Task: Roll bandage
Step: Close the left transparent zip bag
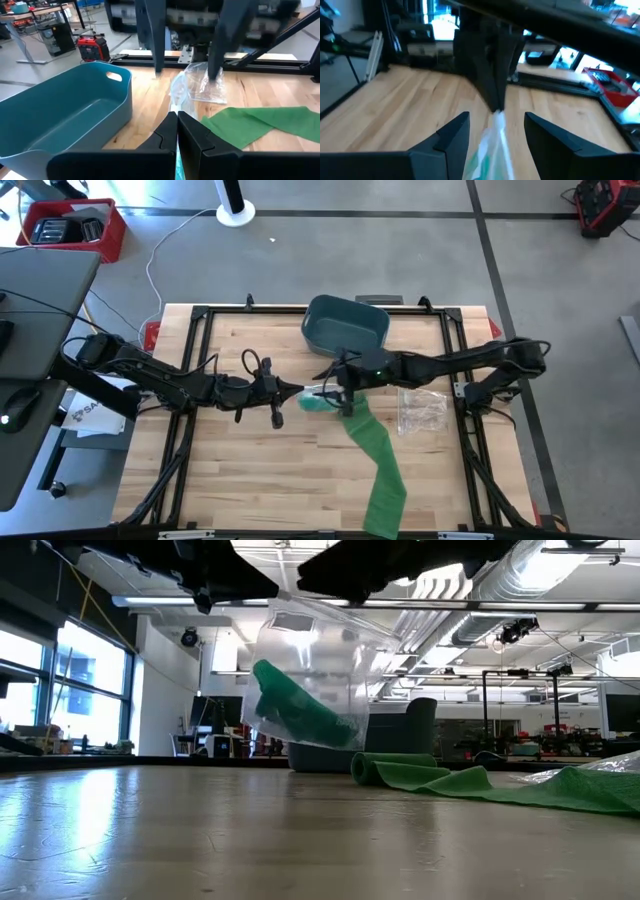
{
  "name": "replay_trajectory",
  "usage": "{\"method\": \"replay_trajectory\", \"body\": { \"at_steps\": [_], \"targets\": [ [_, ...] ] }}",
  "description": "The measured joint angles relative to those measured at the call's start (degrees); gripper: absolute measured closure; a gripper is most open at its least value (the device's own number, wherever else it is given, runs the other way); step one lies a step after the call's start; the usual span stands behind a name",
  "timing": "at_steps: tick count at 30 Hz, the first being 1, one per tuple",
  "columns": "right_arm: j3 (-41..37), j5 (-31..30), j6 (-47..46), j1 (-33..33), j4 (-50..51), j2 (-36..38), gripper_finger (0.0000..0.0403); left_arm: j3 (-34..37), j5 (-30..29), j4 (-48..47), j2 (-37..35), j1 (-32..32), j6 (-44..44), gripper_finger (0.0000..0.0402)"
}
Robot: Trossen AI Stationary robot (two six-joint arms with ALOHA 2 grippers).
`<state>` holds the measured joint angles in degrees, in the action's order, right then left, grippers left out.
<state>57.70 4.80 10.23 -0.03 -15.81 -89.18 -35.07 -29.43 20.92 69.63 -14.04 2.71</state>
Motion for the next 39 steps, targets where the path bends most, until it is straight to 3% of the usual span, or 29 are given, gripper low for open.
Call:
{"method": "replay_trajectory", "body": {
  "at_steps": [8,23,39],
  "targets": [
    [5.1,3.9,-0.8,0.0,0.4,-6.8,0.0232,0.0,0.3,-0.1,0.0,0.0,0.1,0.0401],
    [6.4,4.0,0.1,0.0,3.4,-7.9,0.0392,0.0,0.4,-1.0,0.1,-1.9,-0.5,0.0401],
    [6.4,1.7,0.2,0.0,17.9,-3.0,0.0384,0.0,-0.1,-4.0,-1.5,-4.0,-0.4,0.0401]
  ]
}}
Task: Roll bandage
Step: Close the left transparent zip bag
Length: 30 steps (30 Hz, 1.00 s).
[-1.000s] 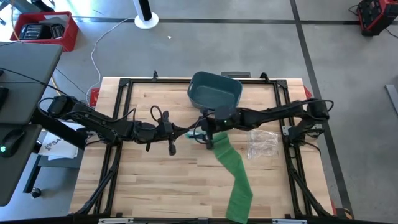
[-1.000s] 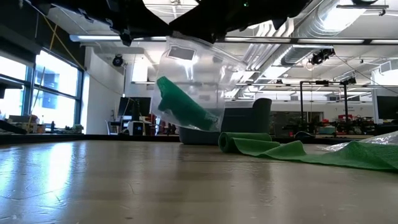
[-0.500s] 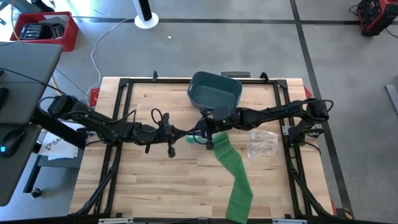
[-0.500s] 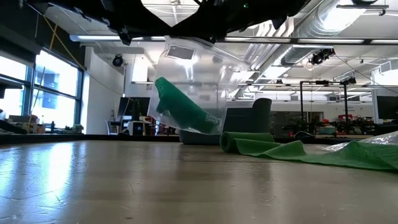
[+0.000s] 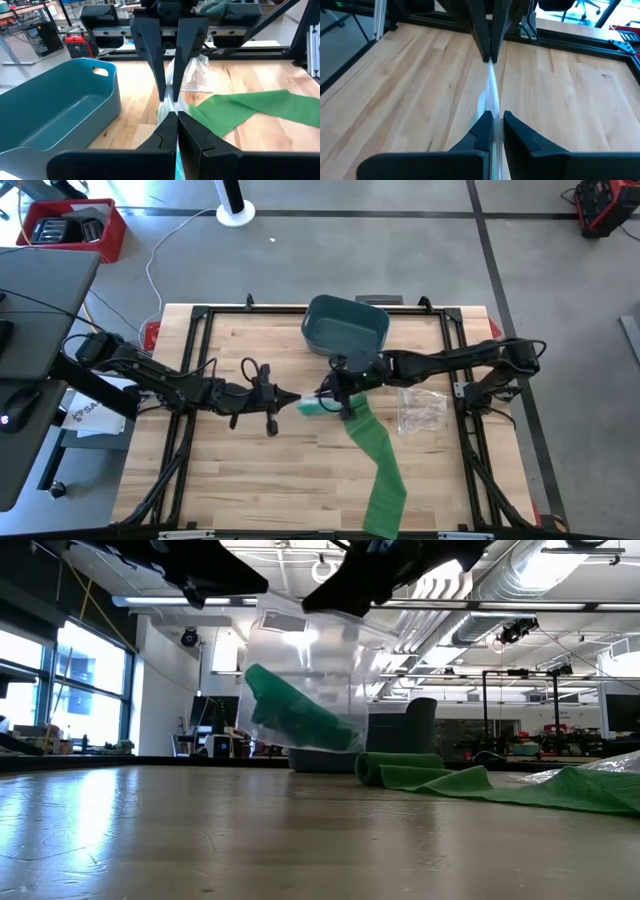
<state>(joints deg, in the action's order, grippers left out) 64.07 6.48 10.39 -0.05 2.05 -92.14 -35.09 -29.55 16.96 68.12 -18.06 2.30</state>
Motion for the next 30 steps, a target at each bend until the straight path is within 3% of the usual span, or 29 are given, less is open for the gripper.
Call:
{"method": "replay_trajectory", "body": {
  "at_steps": [7,20,30],
  "targets": [
    [-0.1,-0.4,1.3,0.0,2.2,1.6,0.0376,0.0,-0.1,0.4,-0.1,0.0,0.2,0.0401],
    [-0.1,-6.1,1.7,0.4,22.7,4.7,0.0392,0.0,-0.2,0.1,-0.1,0.0,0.5,0.0401],
    [-0.3,-6.8,0.3,0.5,31.2,6.3,0.037,0.0,-0.2,0.1,-0.2,-0.1,0.6,0.0401]
  ]
}}
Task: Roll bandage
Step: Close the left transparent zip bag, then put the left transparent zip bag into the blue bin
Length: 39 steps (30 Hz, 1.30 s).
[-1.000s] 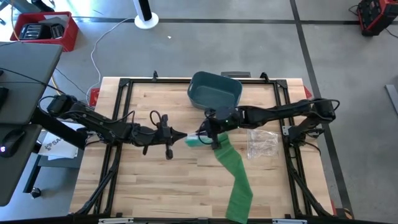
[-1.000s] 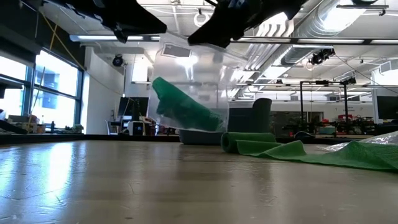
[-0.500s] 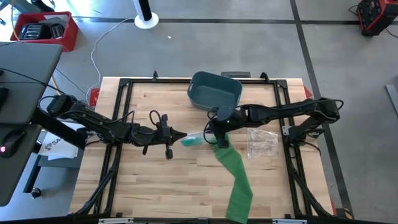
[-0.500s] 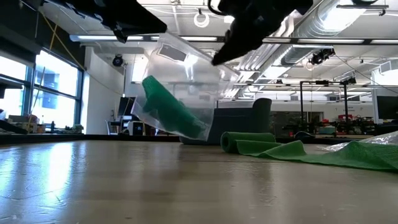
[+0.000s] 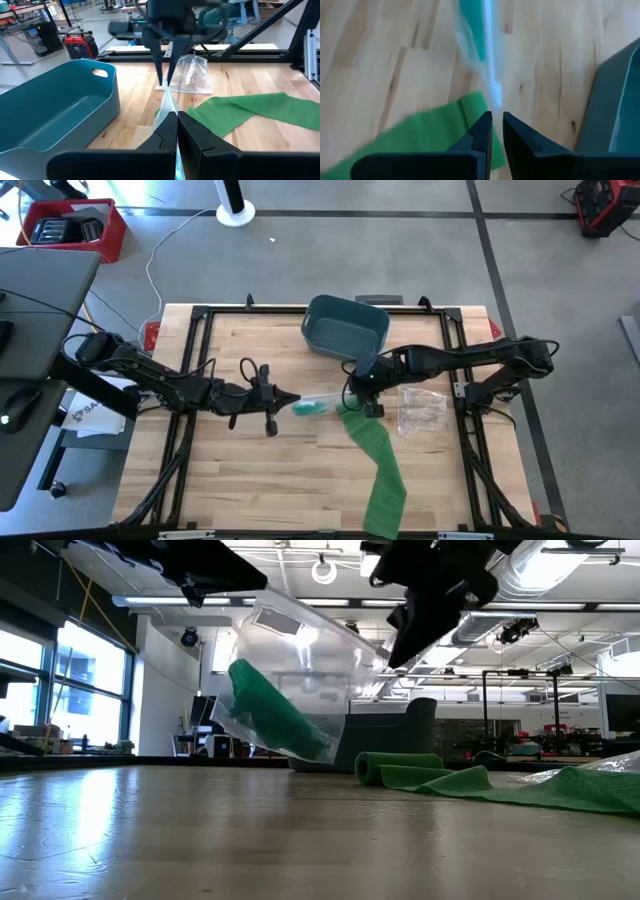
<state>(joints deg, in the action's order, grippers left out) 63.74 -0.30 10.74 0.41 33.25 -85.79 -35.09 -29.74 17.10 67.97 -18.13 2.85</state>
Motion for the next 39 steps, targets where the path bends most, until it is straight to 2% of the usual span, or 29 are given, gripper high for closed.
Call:
{"method": "replay_trajectory", "body": {
  "at_steps": [4,15,19,23,25,29,34,36,39],
  "targets": [
    [0.0,0.1,0.4,0.0,-1.8,0.3,0.0357,0.0,0.0,0.0,0.0,0.0,0.0,0.0401],
    [0.1,0.6,2.2,0.0,-3.3,3.1,0.0248,0.0,0.0,0.3,0.0,0.0,0.0,0.0401],
    [0.1,1.2,1.9,0.0,-8.4,2.8,0.0239,0.0,0.0,1.2,0.0,0.0,0.0,0.0401],
    [0.2,6.7,2.8,0.0,-14.9,0.3,0.0238,0.0,0.0,2.2,0.0,0.1,0.0,0.0401],
    [0.2,7.1,3.1,0.0,-17.6,-1.4,0.0238,0.0,0.0,2.4,0.0,0.1,0.0,0.0401],
    [0.2,7.4,4.4,0.0,-20.4,-4.4,0.0268,0.0,-0.1,2.5,0.0,0.1,0.0,0.0401],
    [0.2,6.4,3.8,0.8,-21.2,-4.8,0.0383,0.0,-1.4,2.5,0.0,0.2,0.0,0.0395],
    [0.2,4.3,1.4,1.8,-20.9,-4.6,0.039,0.0,-2.7,2.3,0.0,0.2,-0.1,0.0382],
    [0.3,1.7,-1.4,5.0,-18.3,-2.8,0.0398,0.0,-8.2,1.5,0.0,0.2,0.1,0.0357]
  ]
}}
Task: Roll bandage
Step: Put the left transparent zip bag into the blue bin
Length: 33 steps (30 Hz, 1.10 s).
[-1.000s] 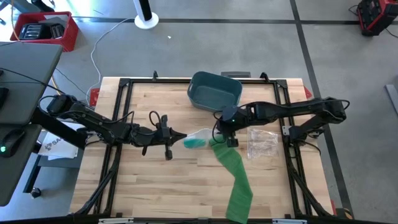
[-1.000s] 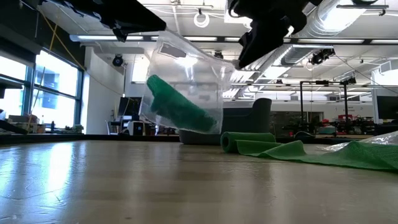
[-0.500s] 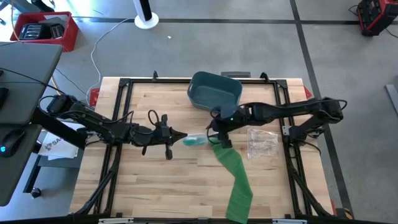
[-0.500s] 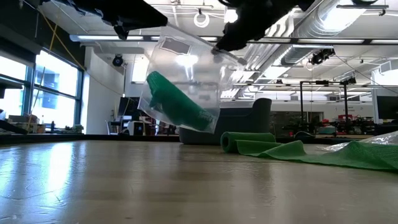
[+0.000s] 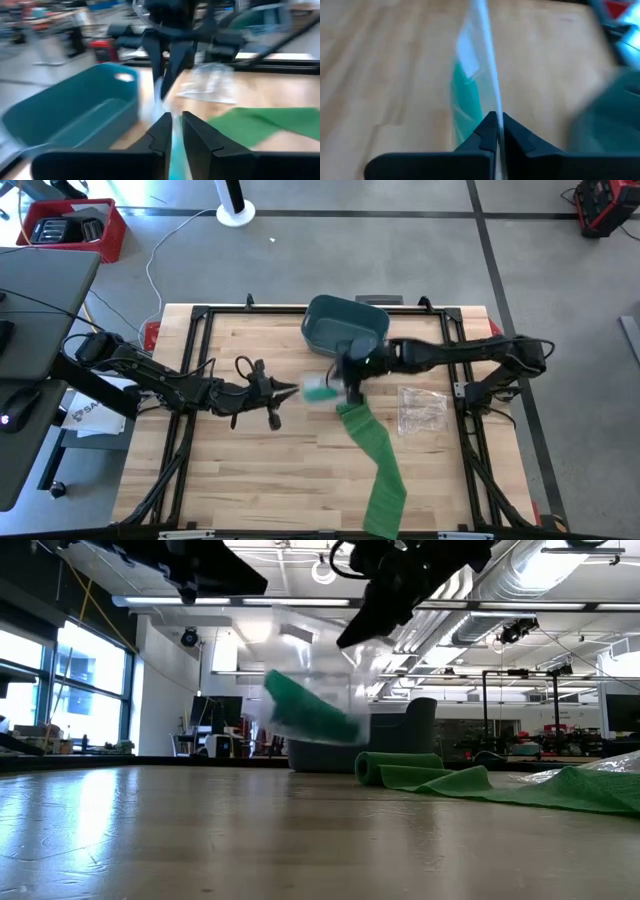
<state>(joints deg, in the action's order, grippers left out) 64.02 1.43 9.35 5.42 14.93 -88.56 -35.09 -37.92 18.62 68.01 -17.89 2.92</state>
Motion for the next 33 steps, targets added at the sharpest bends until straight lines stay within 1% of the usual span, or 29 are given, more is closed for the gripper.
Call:
{"method": "replay_trajectory", "body": {
  "at_steps": [3,6,9,11,13,15,16,18,22,28,33],
  "targets": [
    [0.1,-5.1,-3.2,4.9,1.9,3.6,0.0399,0.0,-6.0,-1.4,0.0,0.0,1.5,0.0335],
    [0.1,-7.9,-6.1,10.5,1.7,8.0,0.0402,0.0,-7.7,-2.9,0.0,0.0,2.6,0.0321],
    [0.3,-7.9,-9.6,16.1,1.6,11.9,0.0402,0.0,-7.7,-3.4,0.0,0.0,2.8,0.0315],
    [0.3,-7.6,-11.6,19.9,2.9,13.2,0.0402,0.0,-7.7,-3.6,0.0,0.0,2.9,0.0314],
    [-0.4,-5.3,-15.1,23.3,4.4,13.5,0.0402,0.0,-7.7,-3.5,0.0,0.0,3.0,0.0314],
    [-1.5,-0.7,-18.1,26.2,6.2,13.4,0.0402,0.0,-7.7,-3.7,0.0,0.0,3.8,0.0314],
    [-2.4,1.5,-19.2,27.1,6.4,13.2,0.0402,0.0,-7.7,-3.7,0.0,0.0,4.3,0.0314],
    [-4.6,3.6,-21.5,28.4,6.2,12.9,0.0402,0.0,-7.7,-3.9,0.0,0.0,4.5,0.0314],
    [-7.8,3.7,-24.8,29.8,4.1,12.9,0.0402,0.0,-7.7,-4.0,0.2,0.0,4.6,0.0314],
    [-8.6,3.4,-26.8,30.1,4.1,13.0,0.0402,0.0,-7.4,-1.8,0.2,1.1,6.0,0.0314],
    [-8.6,3.0,-29.8,31.8,6.2,13.0,0.04,0.0,-4.4,-1.6,0.2,2.3,6.0,0.0314]
  ]
}}
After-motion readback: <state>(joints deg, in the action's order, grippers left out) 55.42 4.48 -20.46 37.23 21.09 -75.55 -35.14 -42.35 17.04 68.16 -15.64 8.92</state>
